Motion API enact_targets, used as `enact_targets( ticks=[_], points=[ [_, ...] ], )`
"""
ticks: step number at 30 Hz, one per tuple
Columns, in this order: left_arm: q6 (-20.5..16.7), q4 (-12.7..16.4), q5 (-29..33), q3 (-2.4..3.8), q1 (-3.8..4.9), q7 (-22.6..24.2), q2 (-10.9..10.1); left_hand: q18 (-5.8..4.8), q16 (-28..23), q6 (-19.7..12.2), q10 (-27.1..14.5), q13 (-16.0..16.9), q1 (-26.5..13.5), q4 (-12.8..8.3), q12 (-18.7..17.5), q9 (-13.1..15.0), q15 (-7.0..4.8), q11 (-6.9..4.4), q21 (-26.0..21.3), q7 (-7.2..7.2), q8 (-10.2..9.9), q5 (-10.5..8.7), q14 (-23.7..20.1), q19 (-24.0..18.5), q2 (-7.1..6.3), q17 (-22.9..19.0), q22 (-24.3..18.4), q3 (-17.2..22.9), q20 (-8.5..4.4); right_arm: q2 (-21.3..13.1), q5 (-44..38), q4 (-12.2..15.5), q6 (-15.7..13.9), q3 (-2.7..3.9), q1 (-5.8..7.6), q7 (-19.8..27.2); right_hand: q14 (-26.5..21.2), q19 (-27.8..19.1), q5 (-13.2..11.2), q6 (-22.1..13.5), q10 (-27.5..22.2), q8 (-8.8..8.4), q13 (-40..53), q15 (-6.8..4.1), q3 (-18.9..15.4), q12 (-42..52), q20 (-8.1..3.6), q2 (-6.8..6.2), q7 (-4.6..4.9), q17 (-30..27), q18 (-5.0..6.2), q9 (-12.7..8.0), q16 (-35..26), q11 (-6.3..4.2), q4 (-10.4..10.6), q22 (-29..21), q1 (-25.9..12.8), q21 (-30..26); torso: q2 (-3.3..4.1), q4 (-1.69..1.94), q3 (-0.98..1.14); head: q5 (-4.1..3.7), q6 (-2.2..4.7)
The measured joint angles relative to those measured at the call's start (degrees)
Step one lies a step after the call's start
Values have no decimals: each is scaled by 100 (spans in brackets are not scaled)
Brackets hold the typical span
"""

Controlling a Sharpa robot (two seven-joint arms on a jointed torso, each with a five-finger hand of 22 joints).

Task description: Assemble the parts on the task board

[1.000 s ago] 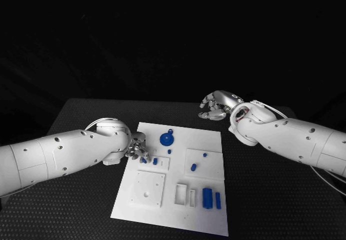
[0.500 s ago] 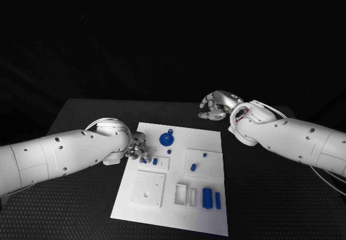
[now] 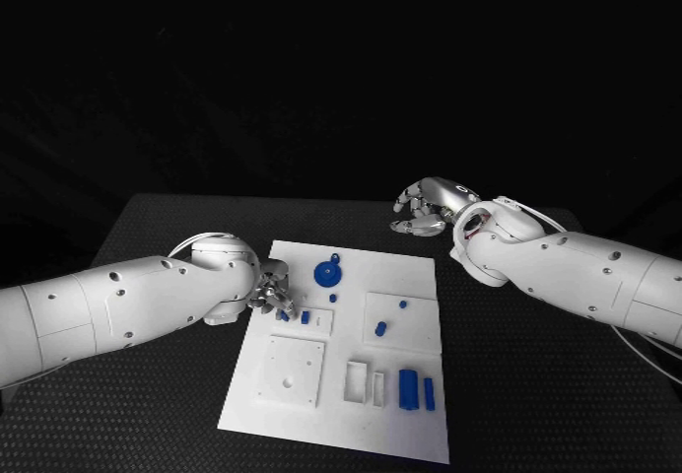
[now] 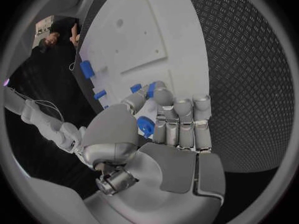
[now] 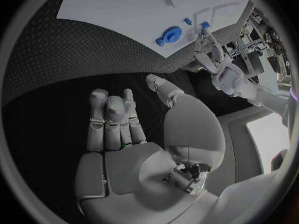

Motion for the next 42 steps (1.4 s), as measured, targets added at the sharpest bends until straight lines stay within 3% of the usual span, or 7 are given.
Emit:
enact_targets(
  ticks=[37, 42],
  points=[
    [-401, 304, -365, -1, -82, 29, -197, 0, 23, 61, 50, -5, 0, -31, 0, -24, 0, 9, 0, -21, -83, -59, 0, 0, 0, -11, 3, 30, 0, -34, 0, 28, 0, 0, 0, -1, 0, -3, 0, 0, 0, 0, 0, 0, 0, -1, 3, 0, 22, 0, 0, 0, 0, 0, 0, -2, 0, 0, -5, 12, -8, -20, -31],
    [-467, 342, -361, -3, -95, 16, -231, 0, 23, 81, 53, -5, 0, -55, 0, -26, 0, 7, 0, -41, -83, 12, 0, 0, 0, -16, 3, 6, 0, -37, 0, 30, 0, 0, 0, -1, 0, -3, 0, 1, 0, 0, 0, 0, 0, -1, 3, 0, 21, 0, 0, 0, 0, 0, 0, -2, 0, 0, -5, 12, -5, -16, -31]
  ],
)
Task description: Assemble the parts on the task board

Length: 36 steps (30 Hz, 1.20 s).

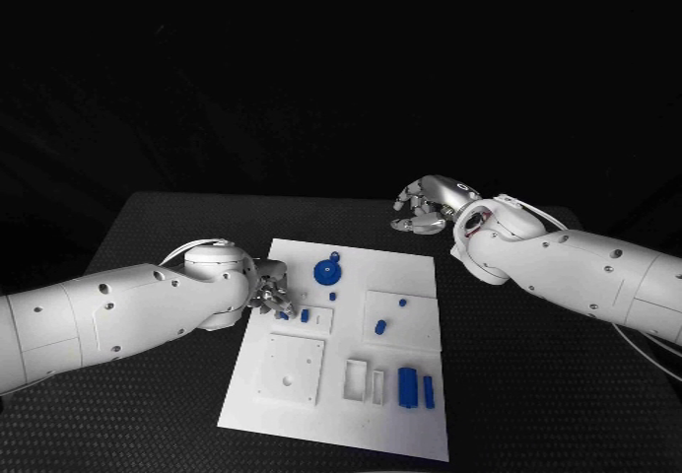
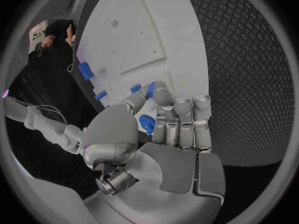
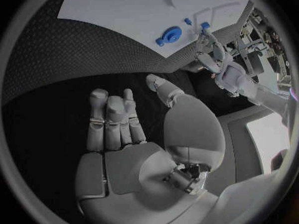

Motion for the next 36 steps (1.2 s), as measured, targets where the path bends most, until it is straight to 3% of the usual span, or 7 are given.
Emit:
enact_targets(
  ticks=[9, 14, 16, 17, 29, 33, 36],
  points=[
    [-85, 59, 118, 0, -21, -9, -70, -1, 24, 178, 60, 7, -298, -200, 0, -43, -26, -21, 23, -7, -121, 753, 25, 21, 298, -7, -1, -200, -21, -18, 0, 6, 1, 0, 0, -1, 0, 0, 0, 8, 0, 0, -6, 0, 0, 0, 0, 0, -9, 0, 0, 0, 0, 0, 0, 0, 0, 0, -1, -1, 1, 8, -8],
    [-85, 68, 188, -3, -27, -10, -86, -1, 46, 257, 92, 29, -501, -261, 0, -94, -53, -49, 23, -13, -162, 1024, 53, 34, 501, -7, -1, -261, -8, -20, 0, 10, 1, 0, 0, -1, 0, 0, 0, 8, 0, 0, -6, 0, 0, 0, 1, 0, -10, 0, 0, 0, 0, 0, 0, -1, 0, 0, -1, -4, 2, 5, -10],
    [-79, 68, 209, -5, -27, -12, -95, -1, 46, 304, 113, 48, -497, -170, 0, -121, -53, -52, 23, -20, -210, 675, 53, 73, 497, -7, -1, -145, -31, -20, 1, 11, 1, 0, 0, -1, 0, -1, 0, 9, 0, 0, -6, 0, 0, 0, 0, 0, -10, 0, 0, 0, 0, 0, 0, -1, 0, 0, -1, -4, 3, 5, -9],
    [-76, 68, 220, -5, -27, -14, -98, -1, 46, 329, 130, 58, -497, -158, 0, -135, -53, -68, 23, -22, -224, 634, 54, 80, 497, -7, -1, -131, -37, -20, 1, 11, 1, 0, 0, -1, 0, -1, 0, 9, 0, 0, -6, 0, 0, 0, 1, 0, -11, 0, 0, 0, 0, 0, 0, -1, 0, 0, -1, -5, 3, 7, -9],
    [-31, 2, 310, -1, -24, -10, -73, 0, 45, 363, 164, 76, -626, -142, 0, -146, -71, -80, 23, -34, -229, 551, 116, 104, 534, -6, -2, -38, -21, -22, 1, 11, 2, 0, 0, -1, 0, -1, 0, -3, -20, 0, -5, 0, 0, 0, 1, 0, -17, 0, -1, 0, 0, -20, 0, -1, 0, 0, 3, -8, 3, 12, 4],
    [-28, -26, 319, -1, -24, -5, -57, 0, 45, 364, 173, 76, -661, -208, 0, -146, -77, -72, 23, -35, -228, 435, 130, 125, 501, -10, -2, 73, -41, -22, 1, 11, 2, 0, 0, -1, 0, -1, 0, -14, -20, 0, -5, 0, 0, 0, 1, 0, -7, 0, 0, 0, 0, -20, 0, 1, 0, 0, 3, -8, 3, 12, 11],
    [-25, -47, 320, -2, -23, -5, -35, 92, 45, 369, 177, 76, -704, -222, 0, -133, -80, -69, 23, -40, -217, 237, 147, 159, 438, -19, -2, 292, -51, -22, 1, 11, 2, 0, 0, -1, 0, -1, 0, -15, -20, 0, -5, 0, 0, 0, 1, 0, -7, 0, 0, 0, 0, -20, 0, 3, 0, 0, 4, -8, 1, 13, 13]
  ],
)
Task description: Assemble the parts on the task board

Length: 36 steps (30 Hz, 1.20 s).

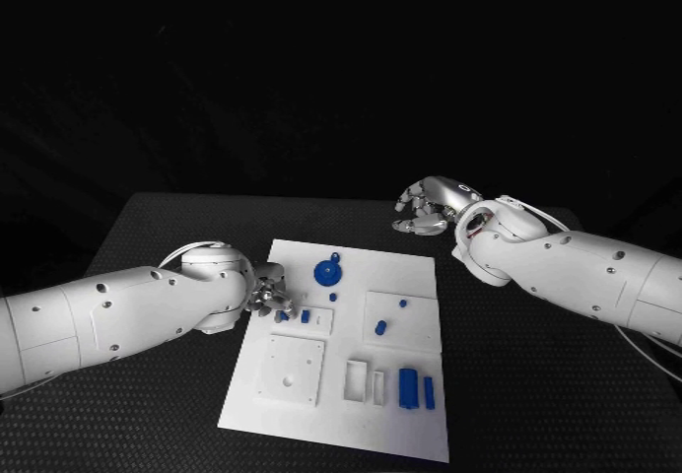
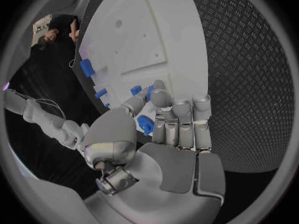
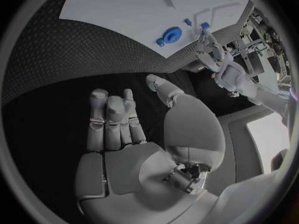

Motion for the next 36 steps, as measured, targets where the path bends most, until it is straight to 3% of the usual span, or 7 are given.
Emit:
enact_targets(
  ticks=[4, 9, 14, 16, 32, 36],
  points=[
    [13, -34, -6, -1, 3, -15, 36, 0, 0, 1, 8, -4, 107, 62, 0, 16, 8, 8, 0, 0, -18, -171, 10, 8, -121, -7, 0, 145, -8, 1, 0, 0, 0, 0, 0, 0, 0, 0, 0, 0, 0, 0, 0, 0, 0, 0, 0, 0, 0, 0, 0, 0, 0, 0, 0, 0, 0, 0, 0, 0, 0, 0, 2],
    [74, -101, -11, 5, 13, -23, 94, 0, 0, 1, 18, -5, 159, 86, 0, 29, 8, 17, 0, 0, -17, -213, 29, 8, -173, -7, 0, 200, -9, 5, 0, 5, 0, 0, 0, 0, 0, 0, 0, 1, 0, 0, 0, 0, 0, 0, 0, 0, -1, 0, 0, 0, 0, 0, 0, 0, 0, 0, 0, 0, -1, -5, -3],
    [137, -145, -7, 15, 20, -23, 124, -1, 0, 1, 19, -12, 206, 88, 0, 41, -2, 18, 0, 0, -10, -221, 19, 7, -281, -13, -1, 278, -9, 7, 0, 12, 0, 0, 0, 0, 0, 0, 0, 2, 0, 0, 0, 0, 0, 0, 0, 0, -3, 0, 0, 0, 0, 0, 0, -1, 0, 0, 2, -4, -2, -14, -9],
    [144, -148, -6, 16, 20, -22, 127, -1, 0, 1, 28, -14, 201, 203, -21, 45, -3, 27, 0, 0, 2, -242, 18, 7, -350, -13, -1, 396, -9, 6, 0, 12, 0, 0, 0, 0, 0, 0, 0, 2, 0, 0, -2, 0, 0, 0, 0, 0, -4, 0, 0, 0, 0, 0, 0, -1, 0, 0, 3, -4, -2, -16, -12],
    [144, -155, -11, 13, 15, -20, 132, 0, -23, 0, 48, -22, 246, 308, -21, 73, -4, 48, 0, 0, 2, -286, 18, 7, -531, -13, 3, 531, -9, 3, 0, 16, 1, 0, 0, 0, 0, -1, 0, 17, -20, 0, -5, 0, 0, 0, 1, 0, 6, 0, 0, 0, 0, 21, 0, -2, 0, 0, 0, -2, -1, -26, -24],
    [141, -158, -14, 12, 13, -18, 130, -1, -23, 0, 55, -27, 259, 341, -21, 74, -4, 56, 0, 0, 13, -287, 18, 7, -648, -13, 3, 580, -9, 2, 0, 16, 2, 0, 0, -2, 0, -1, 0, 24, -20, 0, -5, 0, 0, 0, 1, 0, -1, 0, 0, 0, 0, 21, 0, -2, 0, 0, -1, -1, 0, -26, -25]
  ],
)
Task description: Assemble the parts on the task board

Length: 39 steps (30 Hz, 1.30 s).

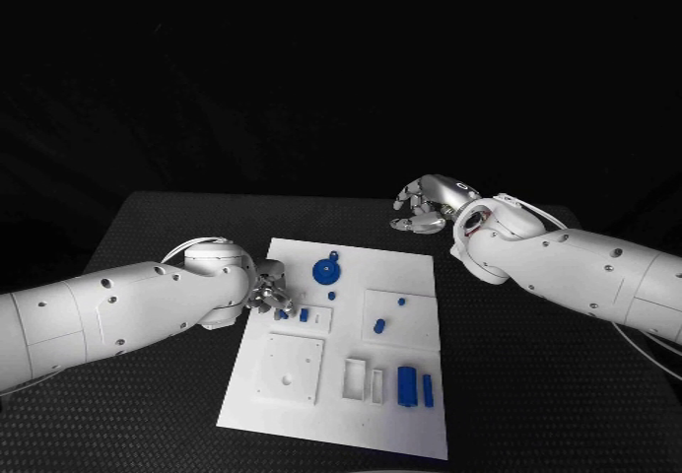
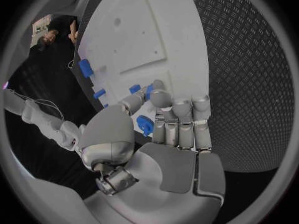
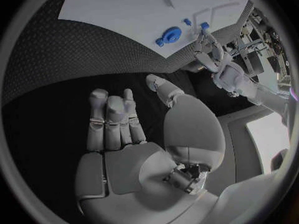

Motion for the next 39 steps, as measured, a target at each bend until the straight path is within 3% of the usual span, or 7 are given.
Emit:
enact_targets(
  ticks=[6, 9, 16, 21, 31, 39],
  points=[
    [-7, -13, -6, -1, -4, 4, 1, 0, 0, 11, -10, -3, -24, 48, -5, 4, -21, -10, 0, -11, -17, 0, 20, 0, -126, -5, 0, 17, 0, -1, 0, 0, 2, 0, 0, -1, 0, 0, 0, 1, 0, 0, 0, 0, 0, 0, 0, 0, -1, 0, 1, 0, 0, 0, 0, 0, 0, 0, -1, 4, 0, 0, -1],
    [-10, -17, -7, -2, -5, 7, 1, 0, 0, 10, -13, -6, -26, 112, -23, 4, -22, -14, 0, -11, -20, 1, 19, 0, -128, -5, -1, 11, 0, -1, -1, -1, 6, 0, 0, -3, 0, 0, 0, 1, 0, 0, 0, 0, 0, 0, 0, 0, -1, 0, 0, 0, 0, 0, 0, 0, 0, 0, -1, 5, -1, -1, -1],
    [-14, -26, -11, -4, -10, 15, 2, 0, 0, 10, -22, -6, -100, 179, -24, 4, -80, -22, 0, -11, -25, 329, 62, 0, -201, -4, -1, 2, 0, 0, -4, -5, 13, 0, 0, -5, 0, 0, 0, 2, 0, 0, 0, 0, 0, 0, 0, 0, -3, 0, 0, 0, 0, 0, 0, -1, 0, 0, -2, 5, -3, -1, 2],
    [-14, -29, -9, -5, -10, 19, 3, 0, 0, 10, -22, -6, -138, 188, -24, 8, -81, -22, 0, -11, -24, 456, 63, 0, -240, -4, -2, 9, 0, 0, -5, -6, 17, 0, 0, -5, 0, 0, 0, 3, 0, 0, 0, 0, 0, 0, 0, 0, -5, 0, 0, 0, 0, 0, 0, -1, 0, 0, -2, 5, -3, -1, 2],
    [-20, -54, -9, -11, -15, 17, 0, 0, -22, 22, -15, -5, -304, 354, -24, 5, -170, -33, -22, -22, -38, 480, 152, -1, -344, -4, -2, -17, 0, 0, -5, -5, 23, 0, 0, -6, 0, -3, 0, -22, 0, 0, -5, 0, 0, 0, 4, 0, 1, 0, 0, 0, 0, 0, 0, 0, 0, 0, -2, 4, -1, -4, -2],
    [-21, -70, -9, -11, -17, 15, 3, 0, -22, 5, -19, -5, -408, 409, -24, 7, -172, -39, -22, -6, -45, 456, 154, -1, -375, -4, -3, -7, 0, 0, -5, -7, 25, 0, 0, -7, 0, 14, 0, -22, 0, 0, -5, 0, 0, 0, -12, 0, 0, 0, 0, 0, 0, 0, 0, 4, 0, -2, -2, 2, 0, -4, 2]
  ],
)
